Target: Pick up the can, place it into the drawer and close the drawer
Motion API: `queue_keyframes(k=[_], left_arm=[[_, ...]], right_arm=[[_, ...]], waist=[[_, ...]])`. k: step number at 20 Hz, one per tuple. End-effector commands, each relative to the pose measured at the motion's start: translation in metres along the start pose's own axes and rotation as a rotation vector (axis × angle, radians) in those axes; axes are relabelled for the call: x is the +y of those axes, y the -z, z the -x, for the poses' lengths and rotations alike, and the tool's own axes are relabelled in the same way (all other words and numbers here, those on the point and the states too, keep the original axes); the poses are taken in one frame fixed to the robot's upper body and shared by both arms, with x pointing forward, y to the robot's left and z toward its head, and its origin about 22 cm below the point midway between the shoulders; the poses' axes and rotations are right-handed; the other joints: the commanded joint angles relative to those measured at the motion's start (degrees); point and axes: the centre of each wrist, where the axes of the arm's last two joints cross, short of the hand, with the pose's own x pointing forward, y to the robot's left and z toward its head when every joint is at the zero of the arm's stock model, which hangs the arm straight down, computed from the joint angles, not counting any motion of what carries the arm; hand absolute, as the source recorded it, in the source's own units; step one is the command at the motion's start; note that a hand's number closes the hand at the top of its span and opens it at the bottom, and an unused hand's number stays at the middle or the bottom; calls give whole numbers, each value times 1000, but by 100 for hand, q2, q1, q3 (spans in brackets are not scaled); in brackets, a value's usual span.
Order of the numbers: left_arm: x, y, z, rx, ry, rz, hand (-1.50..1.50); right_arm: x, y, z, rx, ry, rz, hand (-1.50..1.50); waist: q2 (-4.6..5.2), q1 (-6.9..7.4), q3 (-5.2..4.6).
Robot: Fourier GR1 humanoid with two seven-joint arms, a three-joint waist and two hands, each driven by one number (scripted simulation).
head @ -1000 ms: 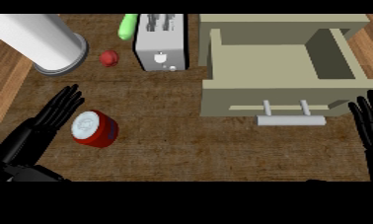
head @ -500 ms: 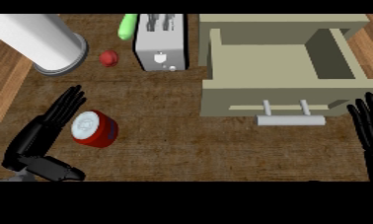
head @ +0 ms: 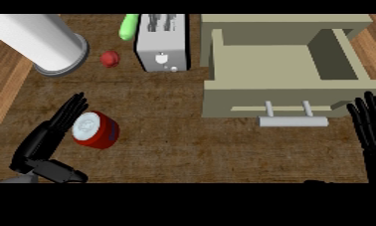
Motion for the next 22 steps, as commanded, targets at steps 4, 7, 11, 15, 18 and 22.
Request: queue_keyframes(k=[4,7,11,15,18,22], left_arm=[[23,-25,35,23,-12,-4,-150],[16,1,38,31,-4,-18,-150],[19,-9,37,52,-29,-31,-150],[34,11,48,73,-33,-30,-150],[43,12,40,55,-34,-32,-150],[32,-2,64,56,-37,-48,-150]], right_arm=[[0,7,6,-4,-12,-11,-150],[13,3,-6,-24,-3,-1,-150],[-1,-1,-13,-14,-7,19,-150],[-1,-1,9,-17,6,6,-150],[6,-3,-21,-21,19,-6,-150],[-11,-5,-28,-15,6,-2,-150]], waist=[[6,-6,-3],[3,-11,-2],[-2,4,0],[6,-23,-2],[1,-18,-2],[4,-29,-4]])
